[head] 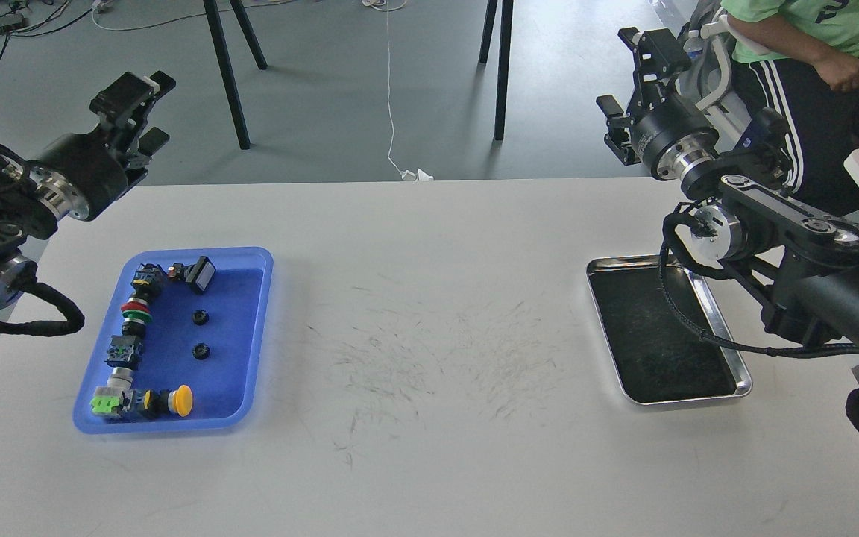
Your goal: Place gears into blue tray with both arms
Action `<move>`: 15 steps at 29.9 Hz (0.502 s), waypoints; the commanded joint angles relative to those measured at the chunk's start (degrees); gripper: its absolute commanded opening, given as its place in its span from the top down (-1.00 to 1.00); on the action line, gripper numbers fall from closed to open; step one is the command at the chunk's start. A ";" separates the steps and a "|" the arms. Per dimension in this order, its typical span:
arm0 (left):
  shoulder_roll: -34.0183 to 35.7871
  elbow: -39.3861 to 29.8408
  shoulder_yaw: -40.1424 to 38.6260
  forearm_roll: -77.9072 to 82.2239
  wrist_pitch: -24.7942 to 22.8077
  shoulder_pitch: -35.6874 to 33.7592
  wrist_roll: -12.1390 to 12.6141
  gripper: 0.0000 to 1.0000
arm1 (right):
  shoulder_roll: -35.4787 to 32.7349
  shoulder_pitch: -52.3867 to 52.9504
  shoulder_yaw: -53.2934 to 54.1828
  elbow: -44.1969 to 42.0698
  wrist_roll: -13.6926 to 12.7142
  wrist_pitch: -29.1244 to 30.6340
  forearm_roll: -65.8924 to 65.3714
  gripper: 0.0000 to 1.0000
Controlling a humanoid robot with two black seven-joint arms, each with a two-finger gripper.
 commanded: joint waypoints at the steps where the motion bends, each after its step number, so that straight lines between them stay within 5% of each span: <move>1: -0.82 2.07 -0.20 -2.61 -7.00 -0.14 -0.01 -0.95 | 0.14 0.00 0.07 0.21 -0.03 1.67 1.14 -0.98; 4: -1.78 4.62 -0.12 -9.28 -13.95 -0.05 -0.01 -0.95 | 0.14 0.79 0.25 0.13 -1.77 1.93 7.01 -0.98; 7: -4.41 6.90 -0.29 -13.43 -15.72 -0.23 -0.01 -0.96 | 0.32 1.14 0.25 0.21 -4.33 1.93 12.03 -0.98; 15: -6.96 9.81 -6.09 -22.56 -20.39 0.30 -0.01 -0.97 | 0.75 0.88 2.97 -0.49 -4.25 1.76 12.31 -0.99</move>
